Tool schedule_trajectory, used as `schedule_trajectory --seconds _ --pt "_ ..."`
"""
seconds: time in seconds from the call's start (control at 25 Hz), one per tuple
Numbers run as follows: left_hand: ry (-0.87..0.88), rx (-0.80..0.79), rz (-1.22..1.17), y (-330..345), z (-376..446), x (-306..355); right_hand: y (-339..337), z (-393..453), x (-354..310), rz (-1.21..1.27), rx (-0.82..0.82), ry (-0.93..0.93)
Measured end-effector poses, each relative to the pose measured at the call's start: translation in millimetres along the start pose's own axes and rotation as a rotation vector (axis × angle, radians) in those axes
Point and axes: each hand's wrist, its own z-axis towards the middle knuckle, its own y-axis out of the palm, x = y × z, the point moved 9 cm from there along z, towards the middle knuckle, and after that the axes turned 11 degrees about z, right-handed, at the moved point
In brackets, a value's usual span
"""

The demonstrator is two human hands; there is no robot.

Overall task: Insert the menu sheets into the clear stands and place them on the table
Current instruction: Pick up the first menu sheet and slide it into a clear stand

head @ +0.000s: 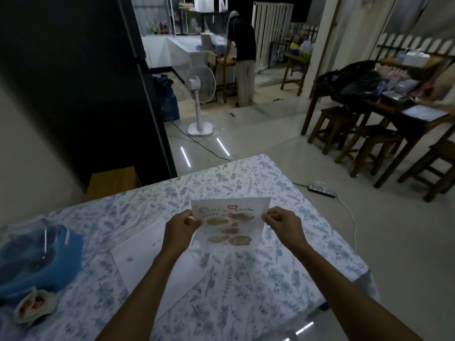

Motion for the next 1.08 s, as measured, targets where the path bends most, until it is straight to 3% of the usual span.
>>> schedule_trajectory --seconds 0.16,0.36,0.48,0.76,0.96,1.08 --pt "-0.061 -0.021 0.069 20 20 -16 17 27 11 -0.102 0.002 -0.017" --pt "-0.168 -0.143 0.067 68 23 -59 57 37 100 -0.382 -0.238 0.078" --pt "-0.195 -0.208 0.127 95 22 -81 70 31 140 -0.342 -0.27 0.118" --pt "-0.219 -0.213 0.227 114 19 -105 76 37 143 -0.386 -0.267 0.104" --pt "-0.218 -0.222 0.184 111 -5 -118 80 9 153 -0.416 -0.173 0.308" --pt "-0.23 -0.141 0.237 86 -31 -138 127 -23 146 -0.559 -0.325 0.271"
